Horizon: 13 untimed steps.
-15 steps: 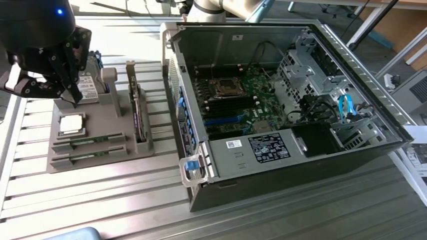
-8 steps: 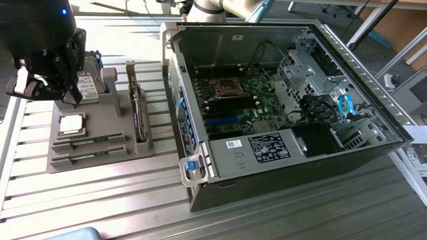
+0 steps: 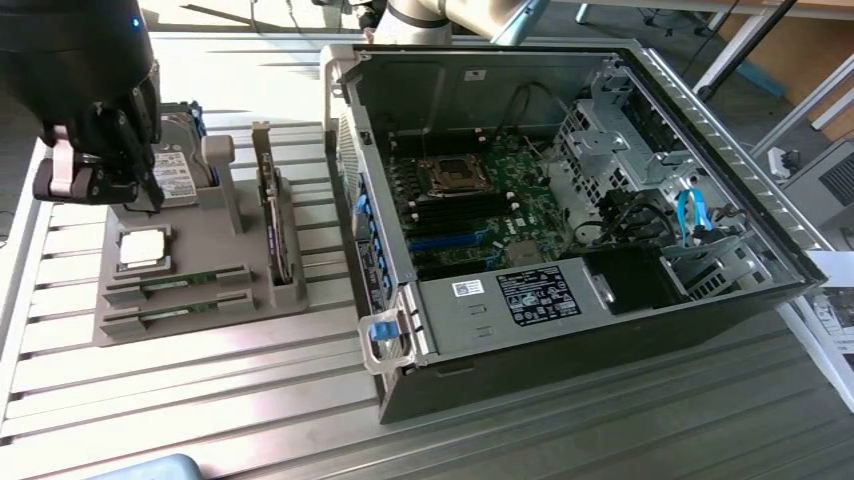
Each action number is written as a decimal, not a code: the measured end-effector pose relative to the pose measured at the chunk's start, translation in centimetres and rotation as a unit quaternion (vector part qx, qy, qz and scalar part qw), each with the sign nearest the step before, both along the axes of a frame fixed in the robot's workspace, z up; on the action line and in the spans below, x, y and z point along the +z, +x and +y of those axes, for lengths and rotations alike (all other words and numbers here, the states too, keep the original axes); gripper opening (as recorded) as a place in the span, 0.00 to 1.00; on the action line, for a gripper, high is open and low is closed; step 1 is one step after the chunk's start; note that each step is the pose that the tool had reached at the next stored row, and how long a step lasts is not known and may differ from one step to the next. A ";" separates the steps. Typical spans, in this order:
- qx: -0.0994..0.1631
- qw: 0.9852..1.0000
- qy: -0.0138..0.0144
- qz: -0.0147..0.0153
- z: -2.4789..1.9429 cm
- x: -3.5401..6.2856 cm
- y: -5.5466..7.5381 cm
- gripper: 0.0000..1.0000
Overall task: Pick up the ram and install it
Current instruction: 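Pick up the ram and move it above insertion slot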
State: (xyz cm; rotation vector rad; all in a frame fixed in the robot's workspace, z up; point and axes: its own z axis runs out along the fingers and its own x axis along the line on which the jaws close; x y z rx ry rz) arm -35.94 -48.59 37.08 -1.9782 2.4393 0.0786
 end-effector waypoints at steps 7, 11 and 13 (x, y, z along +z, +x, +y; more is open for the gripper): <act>0.050 0.999 0.000 0.000 0.00 -0.17 0.0 0.11; 0.050 0.999 0.000 0.000 0.00 -0.16 0.0 0.11; 0.050 0.999 0.000 0.000 0.00 -0.16 0.0 0.11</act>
